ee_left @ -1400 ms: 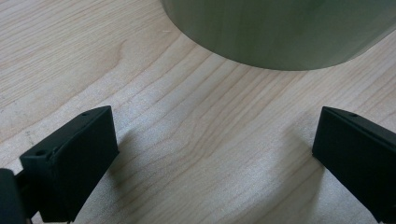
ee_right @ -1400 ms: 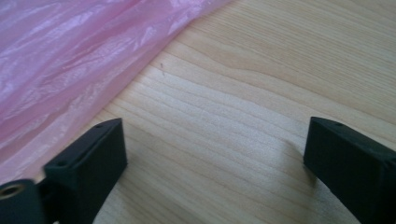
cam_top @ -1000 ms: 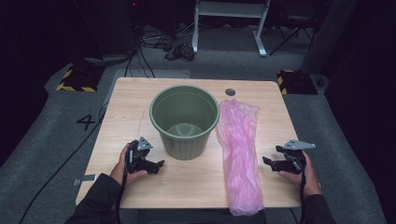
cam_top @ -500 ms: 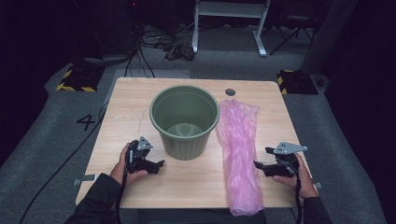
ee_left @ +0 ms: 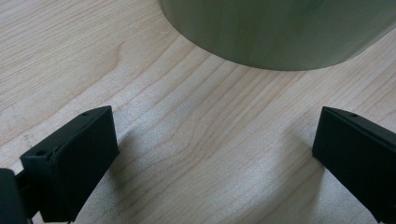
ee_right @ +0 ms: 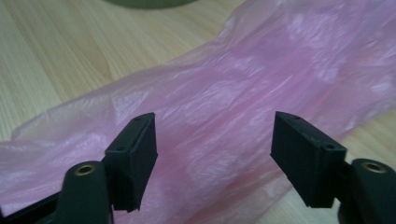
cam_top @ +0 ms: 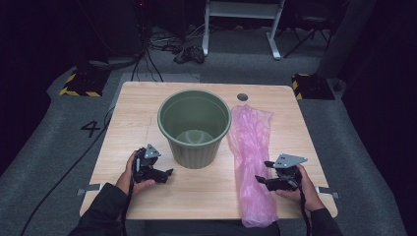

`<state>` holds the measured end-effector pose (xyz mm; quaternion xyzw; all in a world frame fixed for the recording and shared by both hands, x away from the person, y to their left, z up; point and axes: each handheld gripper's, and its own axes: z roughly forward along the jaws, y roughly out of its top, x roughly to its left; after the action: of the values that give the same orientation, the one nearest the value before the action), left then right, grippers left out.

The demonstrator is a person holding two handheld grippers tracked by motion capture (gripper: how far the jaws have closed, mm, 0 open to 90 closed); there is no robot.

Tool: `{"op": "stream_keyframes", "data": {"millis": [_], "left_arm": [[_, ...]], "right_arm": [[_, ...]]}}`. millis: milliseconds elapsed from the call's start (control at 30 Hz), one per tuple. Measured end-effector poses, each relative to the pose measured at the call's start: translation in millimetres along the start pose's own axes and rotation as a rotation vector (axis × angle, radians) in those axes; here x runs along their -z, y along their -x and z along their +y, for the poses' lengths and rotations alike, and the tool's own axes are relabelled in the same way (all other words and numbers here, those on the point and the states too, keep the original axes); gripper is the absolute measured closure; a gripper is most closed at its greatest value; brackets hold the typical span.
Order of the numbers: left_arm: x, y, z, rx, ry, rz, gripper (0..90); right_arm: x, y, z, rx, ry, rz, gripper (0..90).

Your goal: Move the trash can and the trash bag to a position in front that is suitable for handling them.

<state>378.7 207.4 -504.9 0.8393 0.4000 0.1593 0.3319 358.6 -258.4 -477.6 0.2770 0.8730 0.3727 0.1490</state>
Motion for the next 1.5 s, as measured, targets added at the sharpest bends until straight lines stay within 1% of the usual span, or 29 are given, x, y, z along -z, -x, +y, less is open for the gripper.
{"op": "stream_keyframes", "data": {"millis": [33, 133, 300, 400, 533, 600, 667, 733, 800, 833, 900, 967, 1033, 1067, 1100, 1133, 1200, 1267, 1300, 1367, 1400, 1500], "left_arm": [[0.0, 0.0, 0.0, 0.0, 0.0, 0.0, 0.1], [0.0, 0.0, 0.0, 0.0, 0.0, 0.0, 0.1], [0.0, 0.1, 0.0, 0.001, -0.001, 0.0, 0.0], [0.0, 0.0, 0.0, 0.0, 0.0, 0.0, 0.1], [0.0, 0.0, 0.0, 0.0, 0.0, 0.0, 0.0], [0.1, 0.1, 0.0, 0.001, -0.001, -0.001, 0.0], [0.0, 0.0, 0.0, 0.0, -0.001, 0.0, 0.0], [0.0, -0.1, 0.1, -0.001, -0.001, -0.001, 0.0], [-0.2, -0.1, 0.2, -0.001, 0.0, -0.001, 0.0], [-0.2, -0.1, 0.5, 0.0, -0.005, -0.009, 0.0], [-1.0, 0.3, 0.8, 0.004, -0.002, -0.013, 0.0], [-1.4, 0.2, 1.6, -0.004, -0.002, -0.008, 0.0], [-2.3, 0.7, 2.4, -0.006, -0.002, -0.014, 0.0], [-4.5, 2.1, 4.8, -0.009, -0.002, -0.021, 0.0], [-5.4, 2.3, 6.2, -0.019, -0.004, -0.024, 0.0], [-5.4, 2.3, 6.2, -0.019, -0.004, -0.024, 0.0], [-9.4, 3.9, 10.2, -0.029, -0.005, -0.04, 0.0], [-11.8, 4.2, 12.9, -0.043, -0.004, -0.049, 0.0], [-12.9, 4.1, 13.7, -0.049, 0.0, -0.052, 0.0], [-13.6, 4.1, 14.8, -0.055, -0.001, -0.052, 0.1], [-15.1, 4.9, 16.3, -0.056, -0.002, -0.054, 0.2], [-17.7, 5.8, 19.5, -0.074, -0.005, -0.075, 0.3]], "right_arm": [[-3.1, -1.2, -0.6, 0.012, -0.013, 0.003, 34.3], [-9.8, -2.7, -1.9, 0.021, -0.035, 0.013, 36.6], [-15.6, 0.0, -6.1, 0.017, -0.059, 0.014, 38.1], [-15.6, 5.4, -8.8, -0.008, -0.042, 0.012, 38.6], [-15.1, 11.5, -12.4, -0.029, -0.025, 0.004, 37.4], [-14.7, 14.0, -13.5, -0.035, -0.021, -0.005, 36.6], [-14.4, 16.4, -14.5, -0.036, -0.017, -0.027, 35.1], [-13.6, 19.1, -15.5, -0.052, -0.019, -0.04, 35.1], [-13.1, 21.4, -16.5, -0.058, -0.015, -0.044, 35.0], [-11.8, 25.3, -18.5, -0.079, -0.015, -0.05, 34.6], [-10.6, 29.7, -20.6, -0.094, -0.014, -0.055, 34.0], [-9.2, 33.7, -22.5, -0.113, -0.015, -0.063, 33.4], [-8.8, 35.2, -23.2, -0.117, -0.014, -0.065, 33.1], [-7.9, 38.1, -24.7, -0.126, -0.012, -0.067, 33.0], [-7.4, 39.1, -25.2, -0.125, -0.013, -0.067, 33.0], [-6.9, 39.9, -25.4, -0.125, -0.014, -0.066, 32.9], [-5.9, 41.0, -25.9, -0.124, -0.019, -0.068, 32.7], [-4.8, 41.0, -26.0, -0.117, -0.024, -0.065, 32.3], [-3.7, 40.6, -25.7, -0.108, -0.024, -0.056, 31.3], [-2.7, 40.1, -25.3, -0.107, -0.015, -0.051, 31.1], [1.9, 39.4, -22.0, -0.113, 0.019, -0.055, 30.8], [10.1, 39.9, -17.6, -0.13, 0.071, -0.072, 30.8]]}}
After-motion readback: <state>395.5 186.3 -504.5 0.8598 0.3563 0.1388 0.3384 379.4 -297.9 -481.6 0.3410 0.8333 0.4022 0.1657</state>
